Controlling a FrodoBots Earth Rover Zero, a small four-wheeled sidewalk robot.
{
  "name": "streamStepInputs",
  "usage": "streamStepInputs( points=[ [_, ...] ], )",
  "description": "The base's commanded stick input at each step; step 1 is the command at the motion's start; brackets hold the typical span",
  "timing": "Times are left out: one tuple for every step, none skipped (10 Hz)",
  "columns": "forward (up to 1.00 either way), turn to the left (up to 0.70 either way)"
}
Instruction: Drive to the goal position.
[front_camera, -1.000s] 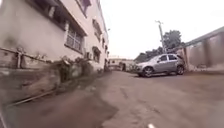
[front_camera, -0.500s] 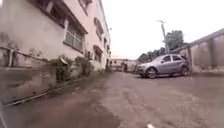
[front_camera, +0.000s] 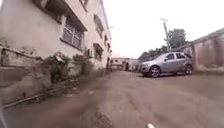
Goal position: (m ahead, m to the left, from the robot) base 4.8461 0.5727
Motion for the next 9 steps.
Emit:
streamStepInputs(
  points=[
    [0.70,0.00],
    [0.70,-0.20],
    [0.70,-0.04],
    [0.70,0.00],
    [0.70,0.00],
    [0.70,0.00],
    [0.70,0.00],
    [0.70,0.00],
    [0.70,0.00]
  ],
)
